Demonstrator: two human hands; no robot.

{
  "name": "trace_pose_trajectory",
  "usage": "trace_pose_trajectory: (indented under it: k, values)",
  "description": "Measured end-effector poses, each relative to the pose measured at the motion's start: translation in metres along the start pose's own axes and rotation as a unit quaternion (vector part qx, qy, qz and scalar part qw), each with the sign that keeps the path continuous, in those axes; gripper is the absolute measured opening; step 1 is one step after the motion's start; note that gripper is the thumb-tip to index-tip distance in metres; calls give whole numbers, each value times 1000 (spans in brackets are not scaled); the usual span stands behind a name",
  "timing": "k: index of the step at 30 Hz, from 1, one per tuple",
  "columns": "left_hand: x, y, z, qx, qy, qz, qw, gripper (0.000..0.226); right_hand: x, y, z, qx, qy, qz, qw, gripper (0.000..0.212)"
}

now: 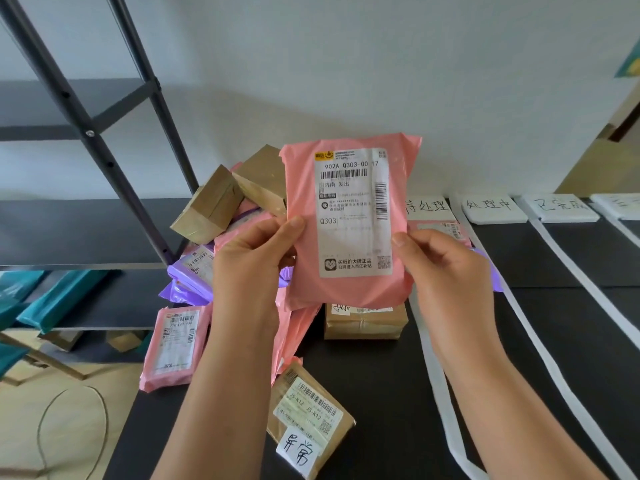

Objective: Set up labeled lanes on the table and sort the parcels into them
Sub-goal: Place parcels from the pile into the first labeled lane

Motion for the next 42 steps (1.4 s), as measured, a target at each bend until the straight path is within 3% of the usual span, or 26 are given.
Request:
trace_pose_trajectory:
  k: [8, 14, 21, 25, 33, 42]
  values:
    - [-11, 8, 6, 15, 27, -33, 999, 11, -4, -11, -3, -14, 5, 16, 1000, 8]
    - [-19, 16, 10, 73, 33, -65, 995, 16, 14, -32, -11, -86, -5, -30, 996, 15]
    - [-17, 17, 10, 83, 13, -54, 995, 9, 30, -26, -9, -64, -38, 37, 997, 8]
    - [-15, 13, 9, 85, -10, -33, 996, 21, 32, -24, -9, -60, -43, 41, 996, 9]
    - [-4, 11, 6, 90, 12, -85, 992, 10, 13, -20, -8, -48, 17, 36, 998, 16]
    - [63, 16, 6, 63, -1, -168, 984, 17, -37, -58, 9, -163, 114, 5, 980, 22]
Point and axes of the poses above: each hand's wrist, its own z-axis away from the middle knuckle, its own y-axis out of the palm, x = y × z, the point moved 10 cm from there along -z, towards the middle knuckle, and after that the axes turned 6 degrees about y, right-handed, at the moved point
